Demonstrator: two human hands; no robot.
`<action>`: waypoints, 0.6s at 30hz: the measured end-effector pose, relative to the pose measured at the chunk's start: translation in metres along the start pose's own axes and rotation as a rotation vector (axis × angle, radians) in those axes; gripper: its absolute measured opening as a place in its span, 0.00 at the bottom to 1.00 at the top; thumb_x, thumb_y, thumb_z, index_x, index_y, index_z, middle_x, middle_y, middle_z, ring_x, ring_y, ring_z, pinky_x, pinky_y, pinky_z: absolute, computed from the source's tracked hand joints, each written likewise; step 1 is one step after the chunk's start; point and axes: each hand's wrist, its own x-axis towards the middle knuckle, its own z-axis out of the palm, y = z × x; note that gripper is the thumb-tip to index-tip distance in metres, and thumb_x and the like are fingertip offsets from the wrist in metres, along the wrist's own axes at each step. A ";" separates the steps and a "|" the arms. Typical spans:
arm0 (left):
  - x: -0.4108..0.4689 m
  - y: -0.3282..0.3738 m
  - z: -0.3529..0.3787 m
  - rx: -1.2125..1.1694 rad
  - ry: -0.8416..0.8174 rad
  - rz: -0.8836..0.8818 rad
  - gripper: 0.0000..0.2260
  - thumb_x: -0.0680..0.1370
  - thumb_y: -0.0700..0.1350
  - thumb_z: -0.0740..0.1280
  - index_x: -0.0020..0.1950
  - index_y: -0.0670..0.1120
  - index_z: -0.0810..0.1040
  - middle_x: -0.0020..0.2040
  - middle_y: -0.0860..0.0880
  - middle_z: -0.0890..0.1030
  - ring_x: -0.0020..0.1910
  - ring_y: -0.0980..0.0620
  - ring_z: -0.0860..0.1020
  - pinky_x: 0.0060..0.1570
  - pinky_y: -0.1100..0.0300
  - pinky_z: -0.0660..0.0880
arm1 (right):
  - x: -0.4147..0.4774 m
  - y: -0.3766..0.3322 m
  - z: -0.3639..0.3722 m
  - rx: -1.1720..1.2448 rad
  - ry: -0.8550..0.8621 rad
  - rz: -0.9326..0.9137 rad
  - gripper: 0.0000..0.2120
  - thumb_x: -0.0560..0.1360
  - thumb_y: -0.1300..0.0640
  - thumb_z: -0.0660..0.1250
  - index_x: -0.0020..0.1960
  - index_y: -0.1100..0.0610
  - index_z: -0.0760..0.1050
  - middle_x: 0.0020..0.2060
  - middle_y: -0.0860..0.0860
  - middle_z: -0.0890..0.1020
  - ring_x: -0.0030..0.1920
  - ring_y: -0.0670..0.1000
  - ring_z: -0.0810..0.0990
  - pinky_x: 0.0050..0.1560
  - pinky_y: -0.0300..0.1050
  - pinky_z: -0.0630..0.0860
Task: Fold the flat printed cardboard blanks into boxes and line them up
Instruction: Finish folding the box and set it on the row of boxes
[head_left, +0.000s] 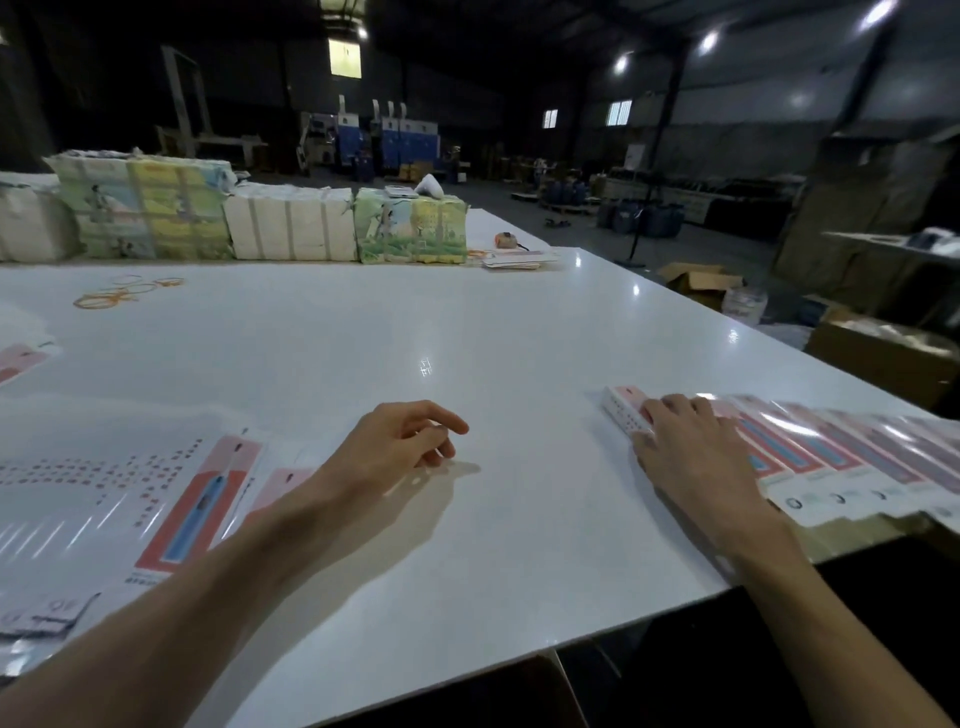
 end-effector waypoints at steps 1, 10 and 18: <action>0.000 0.000 0.000 0.015 -0.003 0.003 0.15 0.83 0.38 0.63 0.52 0.53 0.88 0.44 0.49 0.86 0.42 0.53 0.83 0.46 0.62 0.76 | -0.001 0.004 0.000 -0.002 0.007 0.003 0.19 0.84 0.47 0.63 0.72 0.51 0.68 0.67 0.51 0.76 0.64 0.53 0.76 0.67 0.54 0.74; -0.001 0.000 -0.001 0.058 -0.011 0.007 0.15 0.83 0.39 0.63 0.52 0.54 0.87 0.44 0.51 0.87 0.43 0.55 0.83 0.47 0.61 0.77 | -0.007 0.030 -0.026 -0.091 -0.080 0.023 0.24 0.83 0.42 0.63 0.75 0.50 0.66 0.72 0.51 0.74 0.69 0.55 0.76 0.75 0.57 0.67; -0.004 0.005 -0.002 0.037 0.020 0.004 0.14 0.83 0.37 0.63 0.53 0.50 0.87 0.43 0.49 0.86 0.42 0.54 0.83 0.44 0.65 0.76 | 0.035 -0.079 -0.051 0.180 0.134 -0.295 0.16 0.85 0.45 0.63 0.66 0.53 0.79 0.59 0.51 0.84 0.56 0.54 0.82 0.60 0.54 0.80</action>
